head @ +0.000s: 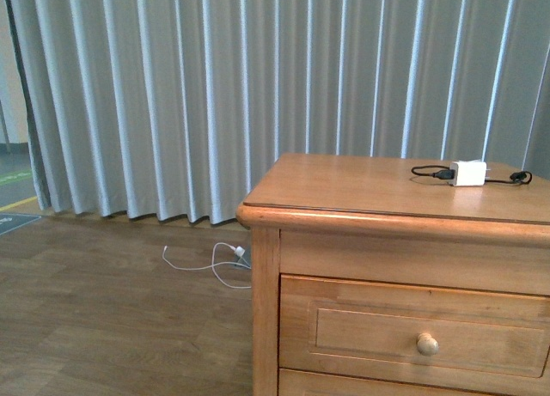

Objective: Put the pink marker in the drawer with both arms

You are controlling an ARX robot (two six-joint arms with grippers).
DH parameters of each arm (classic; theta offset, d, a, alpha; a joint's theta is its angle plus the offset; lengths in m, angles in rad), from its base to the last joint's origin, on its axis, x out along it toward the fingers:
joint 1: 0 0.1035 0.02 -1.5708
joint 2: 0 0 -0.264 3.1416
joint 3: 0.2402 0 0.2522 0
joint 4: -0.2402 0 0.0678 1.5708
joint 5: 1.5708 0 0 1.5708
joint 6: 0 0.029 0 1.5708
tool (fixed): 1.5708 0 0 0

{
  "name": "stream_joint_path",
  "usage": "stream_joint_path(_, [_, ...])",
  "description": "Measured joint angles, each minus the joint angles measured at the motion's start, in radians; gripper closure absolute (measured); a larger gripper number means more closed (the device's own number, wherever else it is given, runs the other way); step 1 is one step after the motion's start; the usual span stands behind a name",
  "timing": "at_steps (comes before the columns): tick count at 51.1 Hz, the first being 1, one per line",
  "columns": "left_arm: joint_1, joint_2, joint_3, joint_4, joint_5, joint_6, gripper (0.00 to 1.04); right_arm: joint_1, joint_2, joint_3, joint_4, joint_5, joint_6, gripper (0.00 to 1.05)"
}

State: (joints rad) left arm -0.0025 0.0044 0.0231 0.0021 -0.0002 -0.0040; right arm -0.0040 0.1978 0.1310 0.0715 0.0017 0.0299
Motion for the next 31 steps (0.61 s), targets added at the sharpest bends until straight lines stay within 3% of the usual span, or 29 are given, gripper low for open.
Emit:
stream_joint_path(3, [0.000, 0.000, 0.000, 0.000, 0.000, 0.000, 0.06, 0.000, -0.068, -0.020, -0.079, -0.001, -0.011, 0.63])
stream_joint_path(15, [0.000, 0.000, 0.000, 0.000, 0.000, 0.000, 0.06, 0.002, -0.128, -0.052, -0.086, -0.002, -0.023, 1.03])
stream_joint_path(31, [0.000, 0.000, 0.000, 0.000, 0.000, 0.000, 0.06, 0.002, -0.187, -0.116, -0.075, -0.002, -0.026, 1.03])
